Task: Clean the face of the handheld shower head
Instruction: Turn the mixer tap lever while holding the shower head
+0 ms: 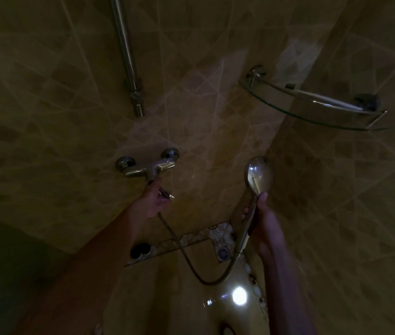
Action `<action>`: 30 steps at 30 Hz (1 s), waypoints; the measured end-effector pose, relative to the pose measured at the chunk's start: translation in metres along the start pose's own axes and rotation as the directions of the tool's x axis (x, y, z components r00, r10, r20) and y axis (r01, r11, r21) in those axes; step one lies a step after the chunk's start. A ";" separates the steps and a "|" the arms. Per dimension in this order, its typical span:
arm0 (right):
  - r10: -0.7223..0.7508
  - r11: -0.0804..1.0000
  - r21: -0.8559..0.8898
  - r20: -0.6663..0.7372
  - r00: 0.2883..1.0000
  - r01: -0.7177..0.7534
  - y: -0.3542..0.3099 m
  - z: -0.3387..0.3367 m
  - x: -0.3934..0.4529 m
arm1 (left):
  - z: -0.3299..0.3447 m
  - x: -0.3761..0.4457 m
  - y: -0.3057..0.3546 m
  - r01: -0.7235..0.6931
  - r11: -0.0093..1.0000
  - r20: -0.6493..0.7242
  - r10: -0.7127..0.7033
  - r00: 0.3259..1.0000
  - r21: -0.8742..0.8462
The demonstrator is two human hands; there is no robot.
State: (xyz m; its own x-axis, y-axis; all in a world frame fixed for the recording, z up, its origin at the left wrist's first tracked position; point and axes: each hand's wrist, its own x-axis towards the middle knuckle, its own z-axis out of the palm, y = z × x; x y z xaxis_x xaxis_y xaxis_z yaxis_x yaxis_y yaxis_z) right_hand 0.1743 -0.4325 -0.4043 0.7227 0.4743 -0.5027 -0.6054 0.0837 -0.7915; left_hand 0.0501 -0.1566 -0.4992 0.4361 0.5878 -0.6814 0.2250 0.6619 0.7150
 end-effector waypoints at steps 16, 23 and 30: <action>-0.001 0.999 -0.051 -0.009 1.000 0.001 -0.003 0.004 -0.002 | -0.001 -0.007 0.003 0.026 0.998 -0.011 -0.025 1.000 0.051; 0.007 1.000 -0.010 0.004 1.000 -0.007 -0.003 0.003 -0.005 | 0.001 -0.008 0.004 0.026 0.999 -0.007 -0.026 1.000 0.020; -0.012 1.000 0.013 -0.002 1.000 0.012 -0.004 0.003 -0.008 | 0.004 -0.011 0.005 0.022 1.000 -0.018 -0.022 1.000 0.001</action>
State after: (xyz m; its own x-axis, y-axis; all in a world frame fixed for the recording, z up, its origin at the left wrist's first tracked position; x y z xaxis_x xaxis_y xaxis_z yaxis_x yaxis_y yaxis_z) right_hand 0.1700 -0.4336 -0.3961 0.7307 0.4711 -0.4942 -0.6011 0.1007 -0.7928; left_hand 0.0499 -0.1618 -0.4872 0.4154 0.5816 -0.6994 0.2356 0.6738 0.7003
